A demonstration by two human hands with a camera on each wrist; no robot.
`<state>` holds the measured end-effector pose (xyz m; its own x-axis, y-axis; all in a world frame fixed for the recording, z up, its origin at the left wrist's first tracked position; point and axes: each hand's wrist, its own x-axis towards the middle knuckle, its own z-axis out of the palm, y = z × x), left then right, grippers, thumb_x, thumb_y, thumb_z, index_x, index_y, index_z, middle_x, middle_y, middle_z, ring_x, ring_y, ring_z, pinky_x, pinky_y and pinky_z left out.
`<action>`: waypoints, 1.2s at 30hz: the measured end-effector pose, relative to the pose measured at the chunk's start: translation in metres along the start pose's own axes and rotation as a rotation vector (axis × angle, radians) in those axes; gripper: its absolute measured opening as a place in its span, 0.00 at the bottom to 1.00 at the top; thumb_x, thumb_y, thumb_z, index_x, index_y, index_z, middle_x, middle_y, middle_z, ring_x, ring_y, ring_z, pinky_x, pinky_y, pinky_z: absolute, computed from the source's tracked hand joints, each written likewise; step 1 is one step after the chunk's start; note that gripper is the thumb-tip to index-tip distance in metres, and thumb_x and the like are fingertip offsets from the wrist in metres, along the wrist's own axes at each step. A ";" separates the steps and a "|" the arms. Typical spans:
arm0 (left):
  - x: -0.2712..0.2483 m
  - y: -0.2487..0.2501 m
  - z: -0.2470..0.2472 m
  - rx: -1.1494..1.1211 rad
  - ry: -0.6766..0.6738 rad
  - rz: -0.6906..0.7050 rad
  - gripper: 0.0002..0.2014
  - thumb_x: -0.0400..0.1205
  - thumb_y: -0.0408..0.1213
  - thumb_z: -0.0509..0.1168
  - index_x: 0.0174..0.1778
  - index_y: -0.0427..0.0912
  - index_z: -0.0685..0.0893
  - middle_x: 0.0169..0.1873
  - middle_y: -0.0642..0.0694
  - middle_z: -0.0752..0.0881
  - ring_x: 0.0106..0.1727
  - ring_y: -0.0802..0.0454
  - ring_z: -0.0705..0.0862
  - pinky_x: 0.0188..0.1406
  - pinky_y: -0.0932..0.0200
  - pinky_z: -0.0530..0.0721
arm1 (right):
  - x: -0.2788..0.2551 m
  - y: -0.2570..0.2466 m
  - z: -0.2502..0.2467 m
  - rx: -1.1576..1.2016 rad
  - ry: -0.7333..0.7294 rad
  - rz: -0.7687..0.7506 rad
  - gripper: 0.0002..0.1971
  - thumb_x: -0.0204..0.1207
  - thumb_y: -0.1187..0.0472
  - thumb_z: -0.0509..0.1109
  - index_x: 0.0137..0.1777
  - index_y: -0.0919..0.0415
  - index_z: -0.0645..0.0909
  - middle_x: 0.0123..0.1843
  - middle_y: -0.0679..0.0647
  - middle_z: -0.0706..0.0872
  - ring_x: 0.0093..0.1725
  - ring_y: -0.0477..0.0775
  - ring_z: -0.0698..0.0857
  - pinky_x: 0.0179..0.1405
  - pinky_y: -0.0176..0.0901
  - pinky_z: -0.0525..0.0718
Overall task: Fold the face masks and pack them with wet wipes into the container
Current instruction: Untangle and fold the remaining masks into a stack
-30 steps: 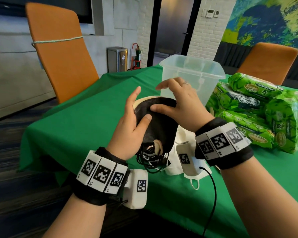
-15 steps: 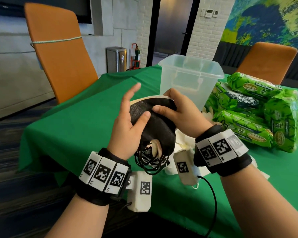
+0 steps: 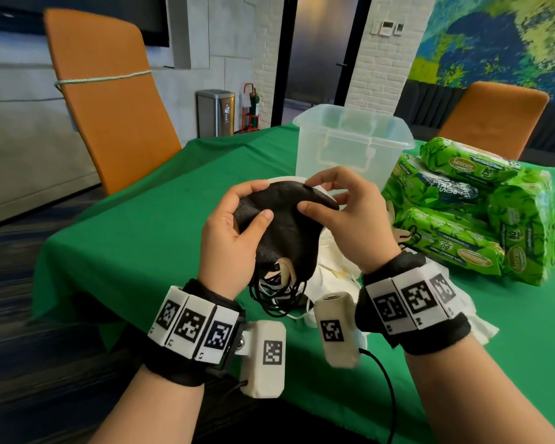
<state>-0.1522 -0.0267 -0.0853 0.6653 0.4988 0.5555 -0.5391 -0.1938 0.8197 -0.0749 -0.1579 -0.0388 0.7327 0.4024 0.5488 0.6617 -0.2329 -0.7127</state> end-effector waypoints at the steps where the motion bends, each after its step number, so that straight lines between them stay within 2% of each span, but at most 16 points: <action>1: 0.000 0.000 0.000 0.000 -0.003 0.004 0.18 0.77 0.23 0.66 0.52 0.53 0.82 0.48 0.52 0.88 0.50 0.58 0.87 0.55 0.57 0.84 | 0.000 -0.001 0.000 -0.020 0.008 -0.004 0.15 0.65 0.61 0.79 0.41 0.42 0.78 0.48 0.52 0.82 0.49 0.52 0.80 0.51 0.42 0.78; 3: 0.001 -0.001 0.000 0.002 0.003 0.006 0.18 0.76 0.22 0.67 0.51 0.53 0.82 0.46 0.55 0.88 0.48 0.60 0.87 0.52 0.60 0.84 | 0.000 -0.005 0.001 -0.075 -0.011 -0.007 0.14 0.65 0.61 0.79 0.44 0.46 0.78 0.52 0.54 0.80 0.52 0.49 0.78 0.51 0.34 0.75; 4: 0.001 -0.001 -0.001 0.004 0.009 0.002 0.19 0.76 0.21 0.68 0.50 0.53 0.82 0.44 0.57 0.88 0.46 0.61 0.87 0.51 0.62 0.84 | 0.000 -0.007 0.001 -0.110 -0.027 -0.012 0.14 0.66 0.60 0.78 0.45 0.47 0.77 0.53 0.54 0.78 0.53 0.49 0.76 0.49 0.34 0.74; 8: 0.001 -0.001 -0.002 0.008 0.009 -0.004 0.20 0.74 0.20 0.69 0.49 0.53 0.83 0.41 0.58 0.88 0.43 0.62 0.87 0.46 0.65 0.84 | 0.001 -0.012 0.003 -0.241 -0.050 -0.037 0.16 0.65 0.58 0.79 0.44 0.47 0.73 0.52 0.51 0.73 0.58 0.55 0.74 0.60 0.53 0.72; 11: 0.000 -0.003 -0.003 0.012 0.004 -0.018 0.20 0.74 0.20 0.70 0.49 0.53 0.83 0.42 0.57 0.89 0.44 0.61 0.87 0.46 0.65 0.84 | 0.002 -0.014 0.003 -0.293 -0.048 -0.076 0.15 0.64 0.59 0.79 0.41 0.49 0.74 0.51 0.51 0.71 0.58 0.57 0.73 0.59 0.57 0.72; 13: 0.000 -0.003 -0.003 0.022 0.003 -0.027 0.20 0.74 0.21 0.70 0.49 0.54 0.83 0.43 0.57 0.89 0.45 0.60 0.87 0.48 0.63 0.84 | 0.002 -0.014 0.004 -0.337 -0.045 -0.122 0.13 0.63 0.61 0.79 0.39 0.51 0.76 0.48 0.50 0.72 0.55 0.57 0.73 0.54 0.53 0.71; 16: 0.000 -0.004 -0.003 0.043 0.000 -0.035 0.20 0.74 0.23 0.71 0.50 0.56 0.83 0.45 0.54 0.89 0.48 0.55 0.88 0.54 0.53 0.85 | 0.001 -0.013 0.006 -0.351 -0.061 -0.225 0.10 0.60 0.65 0.80 0.35 0.57 0.79 0.41 0.48 0.75 0.45 0.56 0.75 0.44 0.46 0.70; 18: 0.000 -0.004 -0.003 0.049 -0.006 -0.047 0.19 0.73 0.27 0.72 0.49 0.58 0.83 0.47 0.50 0.89 0.48 0.51 0.88 0.55 0.47 0.85 | -0.001 -0.014 0.007 -0.312 -0.082 -0.274 0.13 0.60 0.69 0.78 0.33 0.56 0.76 0.34 0.45 0.76 0.39 0.53 0.75 0.41 0.33 0.70; 20: -0.001 -0.005 -0.002 0.054 -0.005 -0.051 0.17 0.70 0.32 0.71 0.49 0.59 0.83 0.46 0.51 0.89 0.48 0.51 0.88 0.56 0.47 0.85 | -0.002 -0.013 0.007 -0.244 -0.092 -0.232 0.15 0.63 0.70 0.77 0.34 0.54 0.72 0.30 0.44 0.76 0.34 0.49 0.76 0.38 0.27 0.71; 22: -0.001 -0.005 -0.002 0.060 -0.002 -0.044 0.16 0.71 0.33 0.69 0.50 0.58 0.82 0.46 0.52 0.89 0.48 0.55 0.87 0.56 0.51 0.84 | -0.001 -0.011 0.007 -0.127 -0.089 -0.114 0.16 0.65 0.70 0.76 0.35 0.54 0.70 0.31 0.46 0.78 0.34 0.48 0.78 0.38 0.31 0.75; 24: -0.001 -0.005 -0.002 0.072 0.002 -0.037 0.17 0.75 0.28 0.68 0.51 0.57 0.81 0.45 0.54 0.88 0.46 0.58 0.86 0.55 0.53 0.83 | 0.000 -0.008 0.008 0.038 -0.105 0.018 0.18 0.67 0.72 0.75 0.38 0.50 0.71 0.34 0.50 0.81 0.37 0.55 0.82 0.41 0.47 0.81; 25: -0.001 -0.005 -0.002 0.073 0.007 -0.039 0.18 0.77 0.25 0.67 0.51 0.57 0.81 0.45 0.55 0.88 0.47 0.58 0.86 0.56 0.53 0.83 | 0.001 -0.008 0.008 0.092 -0.118 0.068 0.19 0.67 0.72 0.74 0.40 0.48 0.71 0.35 0.52 0.82 0.39 0.58 0.83 0.42 0.51 0.83; 27: -0.001 -0.005 -0.001 0.069 0.013 -0.046 0.20 0.78 0.22 0.66 0.51 0.57 0.81 0.45 0.56 0.87 0.47 0.59 0.86 0.56 0.51 0.83 | 0.002 -0.006 0.009 0.095 -0.131 0.106 0.18 0.68 0.72 0.74 0.44 0.48 0.74 0.35 0.53 0.83 0.39 0.60 0.85 0.42 0.53 0.85; 30: -0.001 -0.005 -0.001 0.062 0.006 -0.065 0.20 0.78 0.22 0.65 0.50 0.57 0.81 0.45 0.56 0.87 0.47 0.58 0.86 0.57 0.46 0.84 | 0.004 -0.005 0.010 -0.010 -0.124 0.067 0.15 0.67 0.69 0.76 0.45 0.50 0.78 0.33 0.51 0.83 0.36 0.54 0.83 0.39 0.45 0.82; 34: -0.001 -0.002 0.000 0.053 -0.030 -0.087 0.17 0.74 0.30 0.67 0.50 0.58 0.82 0.47 0.51 0.88 0.48 0.53 0.87 0.57 0.42 0.84 | 0.007 -0.008 0.004 -0.124 -0.120 0.032 0.13 0.67 0.66 0.77 0.44 0.49 0.81 0.33 0.51 0.83 0.34 0.50 0.81 0.37 0.38 0.79; 36: -0.001 -0.001 -0.001 0.056 -0.037 -0.096 0.18 0.73 0.29 0.67 0.50 0.59 0.82 0.47 0.50 0.88 0.49 0.52 0.87 0.58 0.41 0.84 | 0.008 -0.010 0.002 -0.180 -0.132 0.004 0.12 0.66 0.65 0.77 0.46 0.50 0.82 0.34 0.49 0.82 0.32 0.44 0.78 0.34 0.32 0.75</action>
<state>-0.1527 -0.0260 -0.0870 0.7313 0.4862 0.4783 -0.4431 -0.1943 0.8752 -0.0759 -0.1509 -0.0285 0.7162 0.5110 0.4754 0.6850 -0.3842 -0.6190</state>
